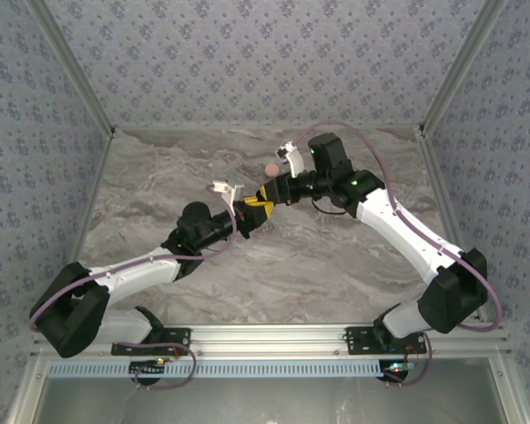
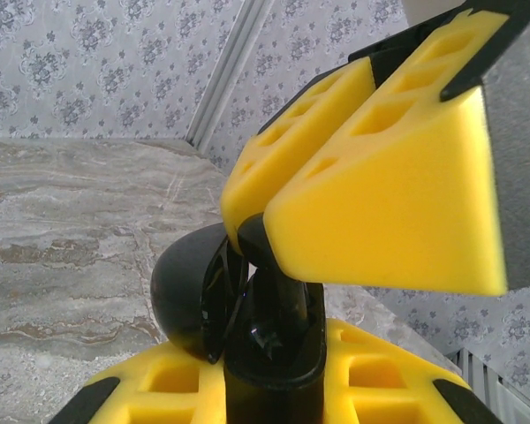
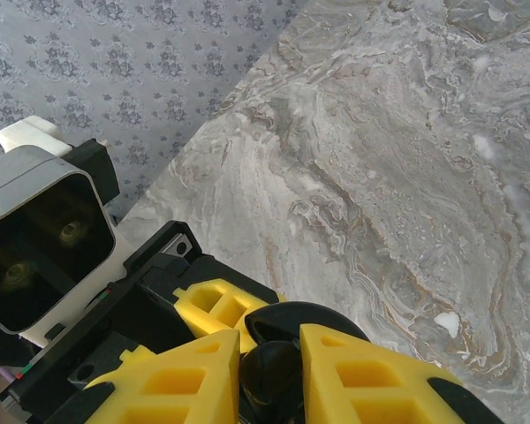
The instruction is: Insert the wireless bluetooth earbuds into the charging case
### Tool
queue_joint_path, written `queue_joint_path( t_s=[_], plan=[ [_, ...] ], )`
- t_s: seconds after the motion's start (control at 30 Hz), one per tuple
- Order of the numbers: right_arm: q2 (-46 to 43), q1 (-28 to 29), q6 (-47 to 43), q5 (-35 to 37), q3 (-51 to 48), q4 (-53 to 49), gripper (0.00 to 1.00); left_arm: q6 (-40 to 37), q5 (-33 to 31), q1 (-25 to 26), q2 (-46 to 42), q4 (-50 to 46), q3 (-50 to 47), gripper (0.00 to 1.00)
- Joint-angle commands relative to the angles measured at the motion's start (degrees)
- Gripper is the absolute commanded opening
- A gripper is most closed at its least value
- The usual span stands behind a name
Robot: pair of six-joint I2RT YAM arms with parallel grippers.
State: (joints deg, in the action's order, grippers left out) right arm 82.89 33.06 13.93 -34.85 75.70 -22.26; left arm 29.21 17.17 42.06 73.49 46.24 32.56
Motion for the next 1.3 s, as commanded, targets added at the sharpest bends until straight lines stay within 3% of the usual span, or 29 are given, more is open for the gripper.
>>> queue_joint_path(
  t_s=[0.0, 0.47, 1.27],
  plan=[
    [-1.2, 0.6, -1.6, 0.3, 1.4, -3.7, 0.24, -0.7, -0.4, 0.2, -2.0, 2.2, 2.6, 0.13],
    [-1.2, 0.9, -3.0, 0.7, 3.1, -5.8, 0.39, -2.9, 1.1, 0.2, -2.3, 0.1, 3.0, 0.13],
    [-2.6, 2.0, -6.0, 2.1, 7.6, -11.7, 0.44, -12.2, 4.2, 0.2, -5.7, -6.2, 2.9, 0.12]
  ],
)
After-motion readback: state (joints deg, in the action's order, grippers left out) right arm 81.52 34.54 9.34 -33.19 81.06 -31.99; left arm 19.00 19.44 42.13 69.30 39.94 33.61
